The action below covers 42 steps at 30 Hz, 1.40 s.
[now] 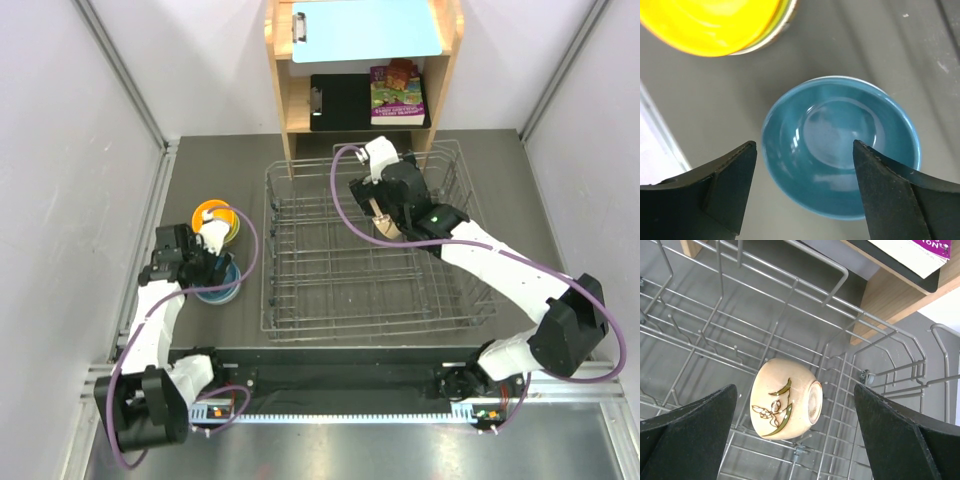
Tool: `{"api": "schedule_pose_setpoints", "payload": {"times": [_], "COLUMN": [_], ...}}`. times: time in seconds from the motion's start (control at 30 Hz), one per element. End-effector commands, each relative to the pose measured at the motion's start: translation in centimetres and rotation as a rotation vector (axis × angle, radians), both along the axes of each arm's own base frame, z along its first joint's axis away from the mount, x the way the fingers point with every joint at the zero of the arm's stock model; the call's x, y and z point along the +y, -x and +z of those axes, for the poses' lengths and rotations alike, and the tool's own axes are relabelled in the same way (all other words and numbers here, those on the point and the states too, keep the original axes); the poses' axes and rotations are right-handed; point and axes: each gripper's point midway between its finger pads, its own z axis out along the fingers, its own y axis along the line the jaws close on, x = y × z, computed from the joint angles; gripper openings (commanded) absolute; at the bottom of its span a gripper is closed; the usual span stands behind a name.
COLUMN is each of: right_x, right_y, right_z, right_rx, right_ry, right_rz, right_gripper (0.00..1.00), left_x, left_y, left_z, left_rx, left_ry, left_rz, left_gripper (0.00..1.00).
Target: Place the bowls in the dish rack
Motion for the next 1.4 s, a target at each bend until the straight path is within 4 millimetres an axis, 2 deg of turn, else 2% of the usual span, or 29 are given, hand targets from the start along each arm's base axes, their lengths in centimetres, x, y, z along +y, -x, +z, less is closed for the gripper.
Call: {"api": "schedule_pose_setpoints", "payload": {"times": [0.0, 0.23, 0.3, 0.33, 0.57, 0.7, 0.77, 0.9, 0.97, 1.0, 1.07, 1.1, 1.17, 1.2, 1.37], "right_x": [0.5, 0.6, 0.6, 0.7, 1.0, 1.1, 1.0, 1.0, 1.0, 1.0, 1.0, 1.1, 1.0, 1.1, 1.1], "right_y": [0.4, 0.4, 0.2, 0.2, 0.1, 0.1, 0.1, 0.1, 0.1, 0.1, 0.1, 0.2, 0.1, 0.1, 0.0], "right_z": [2.3, 2.2, 2.1, 2.2, 1.9, 1.9, 1.9, 1.7, 1.8, 1.8, 1.8, 1.7, 1.8, 1.7, 1.7], "right_rx": [-0.055, -0.052, -0.05, -0.051, -0.039, -0.039, -0.039, -0.036, -0.038, -0.037, -0.037, -0.036, -0.037, -0.035, -0.035], "right_ry": [-0.043, -0.043, -0.039, -0.04, -0.041, -0.041, -0.043, -0.038, -0.042, -0.039, -0.04, -0.039, -0.04, -0.038, -0.04], "right_rz": [0.026, 0.026, 0.024, 0.026, 0.03, 0.032, 0.031, 0.032, 0.031, 0.032, 0.033, 0.035, 0.033, 0.033, 0.034], "right_gripper": [1.0, 0.99, 0.99, 0.99, 0.99, 0.99, 0.99, 0.99, 0.99, 0.99, 0.99, 0.99, 0.98, 0.98, 0.98], "left_x": [-0.4, -0.1, 0.1, 0.2, 0.7, 1.0, 1.3, 1.2, 1.2, 1.2, 1.2, 1.1, 1.1, 1.2, 1.0], "left_y": [-2.2, -2.9, -3.0, -3.0, -3.5, -3.8, -4.0, -4.5, -4.5, -4.6, -4.7, -4.7, -4.7, -4.8, -4.8], "left_z": [1.1, 0.2, 0.2, 0.2, 0.6, 0.2, 0.1, -0.2, -0.3, -0.1, 0.0, 0.1, 0.3, 0.6, 1.9], "left_rx": [-0.049, -0.005, -0.004, -0.005, -0.024, -0.017, -0.021, -0.015, -0.009, -0.011, -0.012, -0.011, -0.014, -0.021, -0.042], "left_ry": [0.006, 0.012, 0.013, 0.013, 0.006, -0.001, -0.003, 0.01, 0.019, 0.023, 0.027, 0.031, 0.033, 0.03, 0.035], "left_rz": [-0.082, -0.098, -0.094, -0.089, -0.08, -0.074, -0.065, -0.082, -0.086, -0.086, -0.084, -0.086, -0.082, -0.081, -0.081], "left_gripper": [0.8, 0.68, 0.67, 0.62, 0.55, 0.55, 0.59, 0.57, 0.51, 0.39, 0.26, 0.14, 0.04, 0.0, 0.0]}}
